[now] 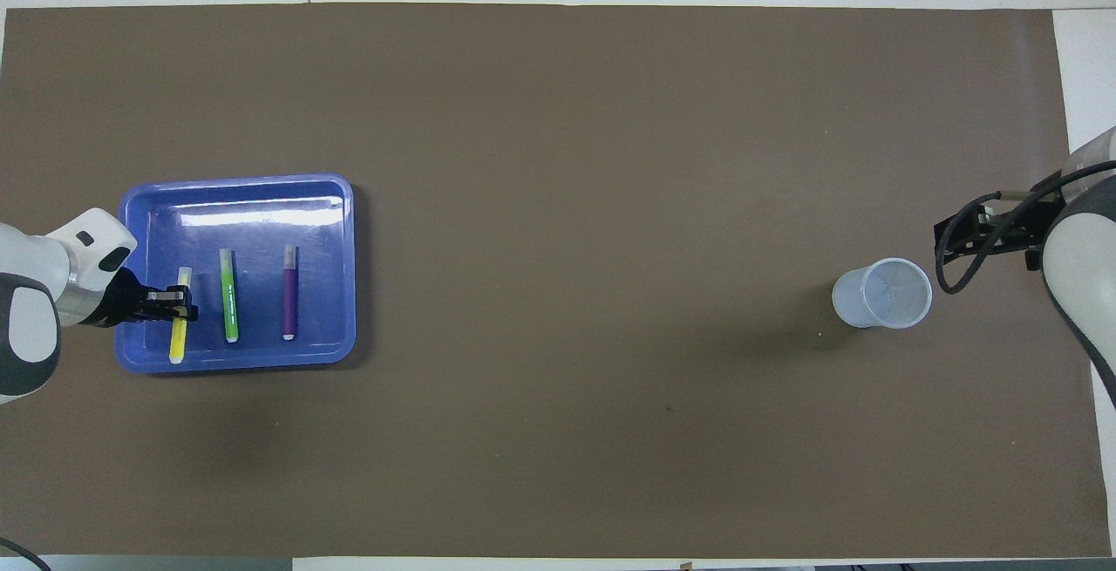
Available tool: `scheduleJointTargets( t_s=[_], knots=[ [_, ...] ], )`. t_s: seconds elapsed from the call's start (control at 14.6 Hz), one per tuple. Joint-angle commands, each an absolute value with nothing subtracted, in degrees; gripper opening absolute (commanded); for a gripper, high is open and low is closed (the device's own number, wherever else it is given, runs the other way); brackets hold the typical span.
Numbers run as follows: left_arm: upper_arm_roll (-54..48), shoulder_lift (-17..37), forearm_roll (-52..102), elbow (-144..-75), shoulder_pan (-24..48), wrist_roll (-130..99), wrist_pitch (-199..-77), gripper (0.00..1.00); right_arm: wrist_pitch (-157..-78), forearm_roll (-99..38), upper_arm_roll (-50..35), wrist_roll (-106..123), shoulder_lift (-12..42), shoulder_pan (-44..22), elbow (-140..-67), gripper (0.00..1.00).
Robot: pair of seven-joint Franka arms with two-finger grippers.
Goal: Right arm passes pens to left for tray arrangement
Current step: 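Place the yellow marker in the tray beside the green marker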
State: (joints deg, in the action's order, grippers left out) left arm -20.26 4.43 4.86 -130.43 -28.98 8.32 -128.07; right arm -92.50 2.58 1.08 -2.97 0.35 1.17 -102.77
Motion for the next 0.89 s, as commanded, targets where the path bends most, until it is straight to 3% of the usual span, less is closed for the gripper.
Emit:
scheduleJointTargets(
  t_s=[0.0,0.41,0.48,0.55,0.82],
  knots=[
    [-20.57,5.54,3.52,-131.13,-28.83,6.59,-131.48,0.00,-91.58,3.78,0.09,-0.63,-0.26,0.70,-102.48,1.00],
    [-20.57,5.71,3.52,-131.13,-29.00,6.77,-131.57,0.00,-93.43,3.96,1.05,2.02,-0.44,0.70,-102.22,1.00],
    [-20.57,5.71,3.52,-131.13,-29.09,6.94,-131.57,0.42,-93.43,3.87,1.14,2.02,-0.44,0.70,-102.04,1.00],
    [-20.57,5.71,3.52,-131.05,-28.92,6.94,-131.49,0.99,-93.51,3.87,1.14,2.02,-0.35,0.70,-101.69,1.00],
    [-20.65,5.80,3.52,-130.96,-28.83,6.77,-131.48,1.00,-93.25,3.08,3.59,4.66,-0.52,0.62,-100.81,1.00]
  ],
)
